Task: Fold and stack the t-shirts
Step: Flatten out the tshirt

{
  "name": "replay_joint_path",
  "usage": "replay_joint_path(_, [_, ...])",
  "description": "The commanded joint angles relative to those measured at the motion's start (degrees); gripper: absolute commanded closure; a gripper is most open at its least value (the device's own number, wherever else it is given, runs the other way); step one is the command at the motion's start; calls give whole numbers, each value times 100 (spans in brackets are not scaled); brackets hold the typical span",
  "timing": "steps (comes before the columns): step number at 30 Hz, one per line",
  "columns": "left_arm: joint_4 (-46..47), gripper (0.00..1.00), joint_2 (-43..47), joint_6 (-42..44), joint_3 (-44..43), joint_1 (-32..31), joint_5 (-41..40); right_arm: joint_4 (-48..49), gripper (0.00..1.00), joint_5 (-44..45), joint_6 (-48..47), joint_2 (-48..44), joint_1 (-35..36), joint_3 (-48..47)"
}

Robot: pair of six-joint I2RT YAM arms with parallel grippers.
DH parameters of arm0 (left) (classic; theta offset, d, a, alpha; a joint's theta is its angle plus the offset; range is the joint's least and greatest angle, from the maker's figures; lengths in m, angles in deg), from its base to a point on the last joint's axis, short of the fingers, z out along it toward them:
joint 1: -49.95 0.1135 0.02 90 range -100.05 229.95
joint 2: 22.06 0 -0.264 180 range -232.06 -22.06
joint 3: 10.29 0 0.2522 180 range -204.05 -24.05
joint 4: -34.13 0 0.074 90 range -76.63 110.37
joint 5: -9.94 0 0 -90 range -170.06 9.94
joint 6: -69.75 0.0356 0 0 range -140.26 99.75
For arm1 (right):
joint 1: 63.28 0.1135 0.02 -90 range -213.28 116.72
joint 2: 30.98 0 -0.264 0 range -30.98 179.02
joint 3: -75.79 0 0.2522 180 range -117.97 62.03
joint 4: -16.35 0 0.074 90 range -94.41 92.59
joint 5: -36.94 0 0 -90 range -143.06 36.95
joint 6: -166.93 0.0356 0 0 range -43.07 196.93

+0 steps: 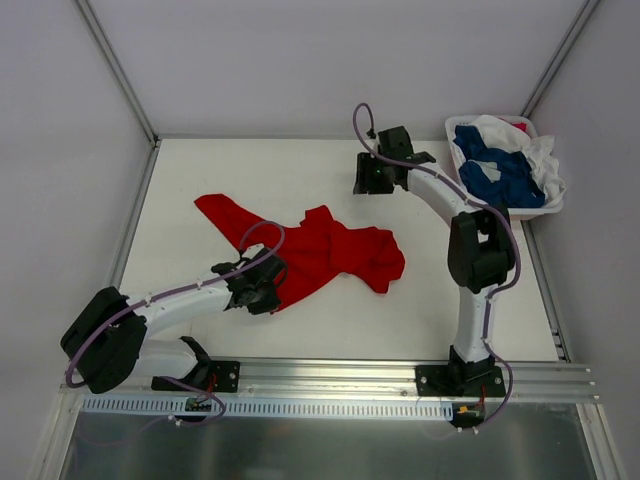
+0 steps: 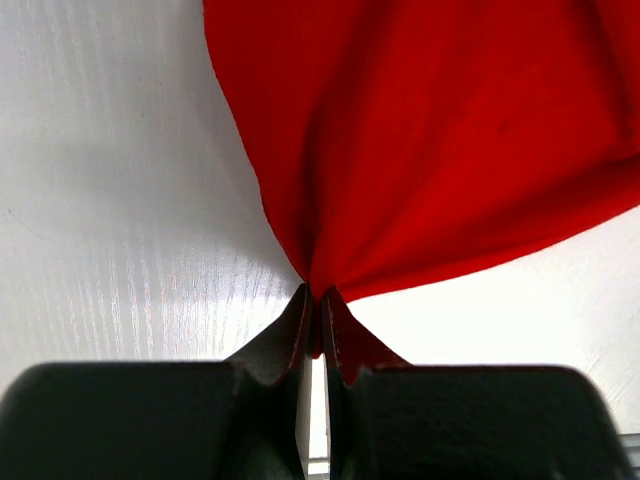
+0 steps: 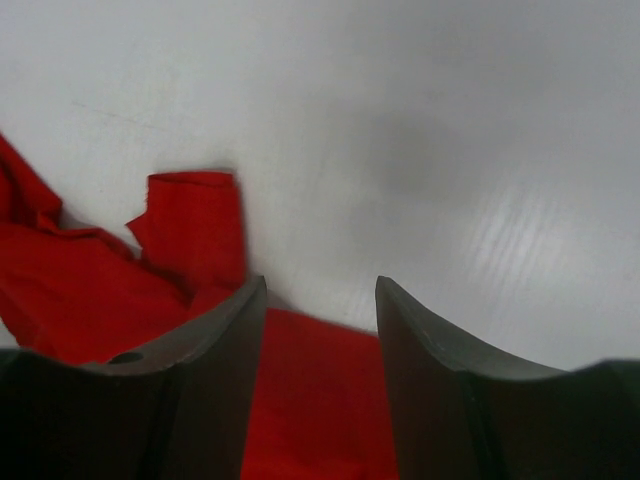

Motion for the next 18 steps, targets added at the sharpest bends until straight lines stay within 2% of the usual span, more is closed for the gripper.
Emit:
replay_joint_path(1, [-222, 100, -114, -96, -89, -73, -125, 59, 49, -285, 117, 54, 468, -147])
replay_joint_path(10, [-214, 100, -246, -96, -116, -90, -134, 199, 50, -680, 345, 414, 873, -68])
replay_joint_path(18, [-222, 100, -219, -87, -151, -134, -134, 323, 50, -1137, 302, 774, 847, -226])
